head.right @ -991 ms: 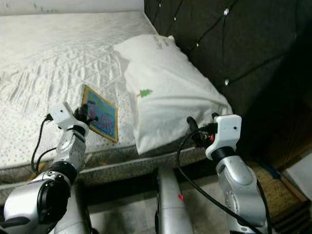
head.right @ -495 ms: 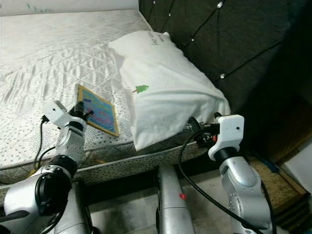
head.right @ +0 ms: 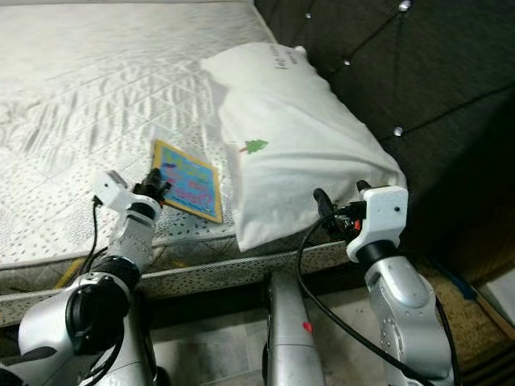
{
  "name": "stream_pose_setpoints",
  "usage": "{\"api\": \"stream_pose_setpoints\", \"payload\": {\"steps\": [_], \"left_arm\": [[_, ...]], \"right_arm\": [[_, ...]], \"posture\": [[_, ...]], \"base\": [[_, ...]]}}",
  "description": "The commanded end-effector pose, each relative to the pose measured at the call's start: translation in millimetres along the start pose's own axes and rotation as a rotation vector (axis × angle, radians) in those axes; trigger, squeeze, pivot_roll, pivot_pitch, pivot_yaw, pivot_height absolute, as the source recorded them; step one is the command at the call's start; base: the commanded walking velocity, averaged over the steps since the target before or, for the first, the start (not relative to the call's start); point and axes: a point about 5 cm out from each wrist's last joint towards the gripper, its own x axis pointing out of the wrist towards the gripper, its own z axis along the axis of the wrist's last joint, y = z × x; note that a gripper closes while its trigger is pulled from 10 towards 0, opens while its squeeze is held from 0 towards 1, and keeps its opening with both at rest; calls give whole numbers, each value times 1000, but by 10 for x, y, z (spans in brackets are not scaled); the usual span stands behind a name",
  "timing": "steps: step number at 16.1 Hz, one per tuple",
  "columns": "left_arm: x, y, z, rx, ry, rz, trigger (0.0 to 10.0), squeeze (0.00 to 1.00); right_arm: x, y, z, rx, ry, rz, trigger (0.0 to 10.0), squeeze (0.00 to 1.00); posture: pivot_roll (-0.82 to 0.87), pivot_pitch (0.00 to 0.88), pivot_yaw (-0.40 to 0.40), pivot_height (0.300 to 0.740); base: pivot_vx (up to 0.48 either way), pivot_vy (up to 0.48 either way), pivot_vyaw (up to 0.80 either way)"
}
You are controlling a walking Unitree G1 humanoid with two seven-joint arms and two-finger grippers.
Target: Clean up the room
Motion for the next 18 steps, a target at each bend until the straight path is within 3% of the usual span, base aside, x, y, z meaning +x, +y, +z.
{"api": "stream_pose_setpoints", "payload": {"steps": [1, 2, 3, 4, 5, 11, 12, 13, 18], "left_arm": [[-112, 57, -341, 38, 171, 19, 10000, 0], [-166, 138, -413, 83, 217, 36, 0, 278], [-156, 134, -394, 91, 212, 38, 0, 549], [-144, 131, -369, 94, 205, 40, 0, 337], [-145, 151, -358, 106, 207, 48, 0, 0], [-156, 269, -317, 221, 242, 119, 0, 0], [-158, 285, -315, 244, 252, 129, 10000, 0], [-171, 303, -335, 255, 268, 138, 10000, 1000], [-184, 332, -351, 303, 293, 160, 10000, 1000]], "right_arm": [[21, -5, 10, -5, -1, -2, 10000, 0], [39, 15, 13, -1, -6, -1, 10000, 0], [41, 17, 9, 0, -6, -2, 10000, 0], [38, 14, 1, 2, -6, -5, 10000, 0], [37, 16, -7, 3, -5, -7, 10000, 0], [77, 2, 6, 4, -18, -17, 10000, 0], [85, 5, 2, 4, -18, -18, 10000, 0], [94, 14, -1, 4, -20, -17, 10000, 0], [136, 15, 10, 3, -30, -21, 10000, 0]], "posture": [[-319, 0, -42, 488], [-315, 0, -33, 488], [-312, 0, -31, 488], [-309, 0, -28, 488], [-308, 0, -27, 488], [-306, 0, -20, 488], [-302, 0, -19, 488], [-301, 0, -19, 488], [-300, 0, -15, 488]], "base": [[0, 0, 0], [0, 0, 0], [0, 0, 0], [0, 0, 0], [0, 0, 0], [0, 0, 0], [0, 0, 0], [0, 0, 0], [0, 0, 0]]}}
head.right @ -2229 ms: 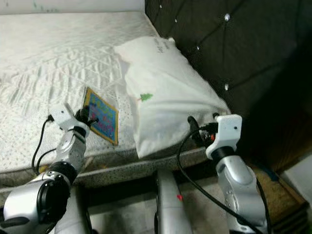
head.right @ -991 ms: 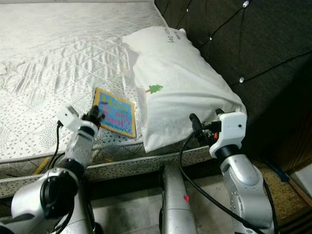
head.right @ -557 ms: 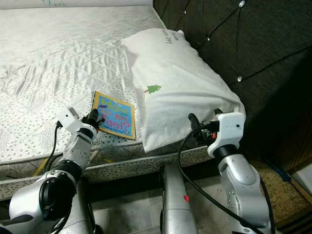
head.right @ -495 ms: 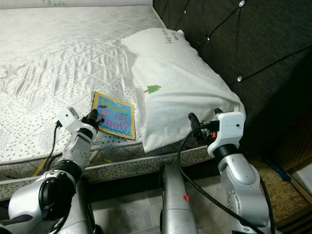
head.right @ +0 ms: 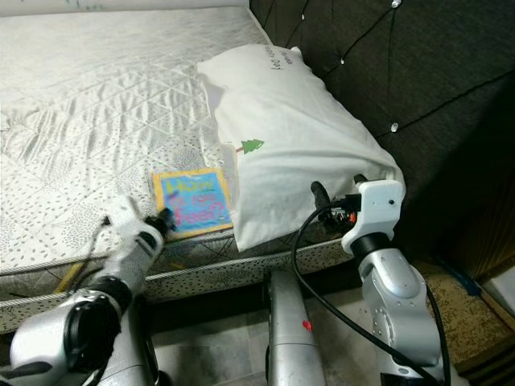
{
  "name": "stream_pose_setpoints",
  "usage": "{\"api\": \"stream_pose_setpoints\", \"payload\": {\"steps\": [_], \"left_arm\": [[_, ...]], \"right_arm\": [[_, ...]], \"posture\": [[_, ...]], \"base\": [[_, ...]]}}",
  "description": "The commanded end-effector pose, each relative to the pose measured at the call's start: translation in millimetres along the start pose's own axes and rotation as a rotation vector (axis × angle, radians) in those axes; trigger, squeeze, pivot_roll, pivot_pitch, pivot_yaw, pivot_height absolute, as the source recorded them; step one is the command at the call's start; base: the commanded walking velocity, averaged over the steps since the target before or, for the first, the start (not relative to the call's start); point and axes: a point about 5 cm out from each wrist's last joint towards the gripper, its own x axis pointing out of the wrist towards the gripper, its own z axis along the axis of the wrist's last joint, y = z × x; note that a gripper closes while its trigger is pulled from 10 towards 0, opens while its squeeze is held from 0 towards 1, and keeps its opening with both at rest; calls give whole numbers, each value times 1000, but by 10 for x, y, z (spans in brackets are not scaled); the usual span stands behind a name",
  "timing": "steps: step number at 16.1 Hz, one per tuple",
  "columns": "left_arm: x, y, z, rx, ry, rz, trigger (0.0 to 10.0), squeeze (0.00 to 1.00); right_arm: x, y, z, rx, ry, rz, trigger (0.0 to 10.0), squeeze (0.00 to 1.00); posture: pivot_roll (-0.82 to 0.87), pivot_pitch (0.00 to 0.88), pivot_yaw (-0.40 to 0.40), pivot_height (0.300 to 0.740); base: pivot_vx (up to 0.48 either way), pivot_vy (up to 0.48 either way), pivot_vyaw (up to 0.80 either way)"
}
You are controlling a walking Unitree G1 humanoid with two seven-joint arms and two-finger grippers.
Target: Clean up the room
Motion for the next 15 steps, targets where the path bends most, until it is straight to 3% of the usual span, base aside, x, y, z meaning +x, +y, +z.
{"api": "stream_pose_setpoints", "payload": {"steps": [1, 4, 5, 15], "left_arm": [[-5, -26, -76, 28, 48, 3, 10000, 1000], [0, -17, -78, 106, 82, 13, 10000, 1000], [24, -25, 33, 165, 66, -3, 10000, 1000], [62, 75, 543, 279, -82, 6, 10000, 1000]], "right_arm": [[14, -12, 7, -5, -6, -5, 10000, 0], [13, -17, 9, -7, -8, -6, 10000, 0], [27, -26, 13, -8, -11, -6, 10000, 0], [150, 44, -28, 17, -29, -4, 10000, 0]], "posture": [[-300, 0, -15, 488], [-297, 0, -17, 488], [-285, 0, -18, 488], [-204, 0, -3, 488]], "base": [[0, 0, 0], [0, 0, 0], [0, 0, 0], [0, 0, 0]]}}
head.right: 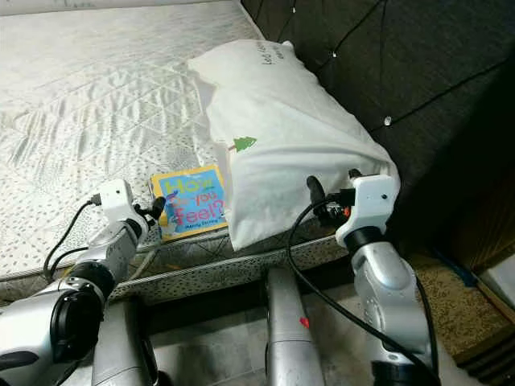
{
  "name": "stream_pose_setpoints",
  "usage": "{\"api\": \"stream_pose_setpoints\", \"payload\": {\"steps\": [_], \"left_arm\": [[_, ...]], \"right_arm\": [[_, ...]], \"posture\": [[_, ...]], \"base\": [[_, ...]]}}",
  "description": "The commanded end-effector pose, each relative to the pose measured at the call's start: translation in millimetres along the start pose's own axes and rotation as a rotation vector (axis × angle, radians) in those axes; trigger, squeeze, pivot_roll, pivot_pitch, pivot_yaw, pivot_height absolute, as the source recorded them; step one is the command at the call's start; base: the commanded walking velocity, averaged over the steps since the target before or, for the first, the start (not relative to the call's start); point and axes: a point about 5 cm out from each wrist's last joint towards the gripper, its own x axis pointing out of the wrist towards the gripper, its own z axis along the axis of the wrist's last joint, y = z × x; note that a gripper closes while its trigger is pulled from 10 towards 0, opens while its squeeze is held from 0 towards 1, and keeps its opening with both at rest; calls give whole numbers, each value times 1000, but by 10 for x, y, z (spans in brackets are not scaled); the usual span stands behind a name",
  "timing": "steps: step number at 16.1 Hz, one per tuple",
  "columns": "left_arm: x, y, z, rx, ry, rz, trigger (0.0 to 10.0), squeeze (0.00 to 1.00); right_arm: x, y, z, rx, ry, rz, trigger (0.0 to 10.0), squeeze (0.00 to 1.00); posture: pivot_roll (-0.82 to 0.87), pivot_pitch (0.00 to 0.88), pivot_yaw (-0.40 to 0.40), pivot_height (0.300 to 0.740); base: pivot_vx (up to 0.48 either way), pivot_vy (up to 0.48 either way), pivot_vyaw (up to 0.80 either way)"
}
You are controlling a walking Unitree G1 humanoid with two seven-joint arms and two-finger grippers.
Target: Clean up the room
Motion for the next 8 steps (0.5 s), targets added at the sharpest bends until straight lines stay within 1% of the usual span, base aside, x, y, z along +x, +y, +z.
{"api": "stream_pose_setpoints", "payload": {"steps": [1, 3, 5, 6, 7, 8], "left_arm": [[27, -17, 205, 32, -64, -8, 10000, 1000], [26, 20, 268, 33, -97, 8, 10000, 1000], [-23, 100, 365, 37, -241, 79, 10000, 1000], [-39, 109, 374, 37, -269, 88, 10000, 1000], [-95, 133, 374, 68, -335, 105, 10000, 1000], [-143, 145, 366, 98, -372, 110, 10000, 1000]], "right_arm": [[32, 14, 7, -4, -8, -1, 10000, 0], [69, 33, 4, 4, -17, -1, 10000, 0], [136, 117, -51, 38, -14, 6, 10000, 0], [148, 141, -65, 45, -12, 10, 10000, 0], [185, 215, -93, 57, -7, 26, 10000, 0], [206, 254, -102, 62, -6, 35, 10000, 0]], "posture": [[-193, 0, -1, 488], [-173, 0, 5, 488], [-98, 0, -5, 488], [-90, 0, -8, 488], [-48, 0, -17, 488], [-41, 0, -18, 488]], "base": [[0, 0, 0], [0, 0, 0], [0, 0, 0], [0, 0, 0], [0, 0, 0], [0, 0, 0]]}}
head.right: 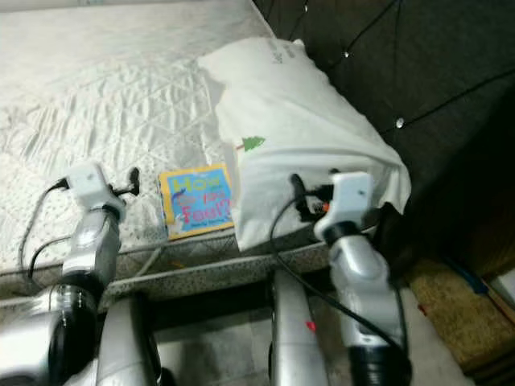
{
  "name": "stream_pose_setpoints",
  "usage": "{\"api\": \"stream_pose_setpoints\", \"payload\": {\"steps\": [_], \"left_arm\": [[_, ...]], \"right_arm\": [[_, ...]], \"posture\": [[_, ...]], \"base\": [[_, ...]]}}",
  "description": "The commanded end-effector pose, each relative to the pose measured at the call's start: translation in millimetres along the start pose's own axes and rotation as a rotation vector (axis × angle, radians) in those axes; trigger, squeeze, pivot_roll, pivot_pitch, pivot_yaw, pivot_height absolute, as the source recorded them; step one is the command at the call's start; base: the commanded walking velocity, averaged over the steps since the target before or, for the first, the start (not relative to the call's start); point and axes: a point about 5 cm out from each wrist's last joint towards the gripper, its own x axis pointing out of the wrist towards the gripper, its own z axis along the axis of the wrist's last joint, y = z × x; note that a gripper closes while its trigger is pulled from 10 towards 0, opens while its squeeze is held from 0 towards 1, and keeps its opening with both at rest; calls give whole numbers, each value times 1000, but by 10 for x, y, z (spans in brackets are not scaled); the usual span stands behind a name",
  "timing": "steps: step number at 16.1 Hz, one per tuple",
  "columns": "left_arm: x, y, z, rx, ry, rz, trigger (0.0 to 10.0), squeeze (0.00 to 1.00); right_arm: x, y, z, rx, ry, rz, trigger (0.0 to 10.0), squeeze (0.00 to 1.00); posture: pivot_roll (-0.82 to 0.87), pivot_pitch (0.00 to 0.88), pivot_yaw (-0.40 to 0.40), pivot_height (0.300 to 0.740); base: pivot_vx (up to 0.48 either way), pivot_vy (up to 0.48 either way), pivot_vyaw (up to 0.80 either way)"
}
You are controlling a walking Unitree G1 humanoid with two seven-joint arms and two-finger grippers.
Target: Clean up the room
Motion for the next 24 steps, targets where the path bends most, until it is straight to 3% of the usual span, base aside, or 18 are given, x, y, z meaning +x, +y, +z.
{"api": "stream_pose_setpoints", "payload": {"steps": [1, 2, 3, 4, 6, 8, 10, 12, 15, 19, 20, 21, 24], "left_arm": [[-61, -6, 98, 46, -83, -3, 10000, 1000], [-190, -10, 125, 79, -125, -15, 10000, 1000], [-190, -10, 125, 79, -125, -15, 10000, 1000], [-367, -55, 191, 104, -167, -58, 10000, 1000], [-479, -129, 132, 120, -108, -130, 10000, 1000], [-493, -252, -69, 128, 54, -199, 10000, 1000], [-462, -273, -229, 191, 216, -210, 10000, 1000], [-402, -292, -240, 245, 271, -221, 10000, 1000], [-371, -421, -227, 283, 278, -324, 10000, 1000], [-491, -636, -209, 381, 244, -486, 10000, 1000], [-551, -662, -262, 405, 275, -536, 10000, 239], [-616, -678, -309, 419, 310, -571, 10000, 0], [-671, -653, -365, 454, 373, -585, 10000, 0]], "right_arm": [[52, 42, 12, -2, -10, 8, 10000, 0], [82, 55, 9, 4, -16, 7, 10000, 0], [82, 55, 9, 4, -16, 7, 10000, 0], [103, 45, 18, 5, -25, 1, 10000, 0], [100, 22, 27, 6, -29, -12, 10000, 0], [71, 54, -8, 5, -20, -5, 10000, 0], [66, 79, 4, 7, -25, -1, 10000, 0], [54, 59, -1, 7, -25, -10, 10000, 0], [7, 55, -1, 8, -27, -29, 10000, 0], [-35, 42, -25, 9, -19, -43, 10000, 0], [-37, 44, -25, 9, -17, -43, 10000, 0], [-35, 44, -20, 8, -16, -41, 10000, 0], [-40, 33, -22, 9, -8, -31, 10000, 0]], "posture": [[-10, 0, -22, 488], [5, 0, -21, 488], [5, 0, -21, 488], [21, 0, -10, 488], [17, 0, -18, 488], [5, 0, -18, 488], [-12, 0, -16, 488], [-20, 0, -12, 488], [-40, 0, 7, 488], [-39, 0, 10, 488], [-39, 0, 8, 488], [-40, 0, 7, 488], [-38, 0, 8, 488]], "base": [[0, 0, 0], [0, 0, 0], [0, 0, 0], [0, 0, 0], [0, 0, 0], [0, 0, 0], [0, 0, 0], [0, 0, 0], [0, 0, 0], [0, 0, 0], [0, 0, 0], [0, 0, 0], [0, 0, 0]]}}
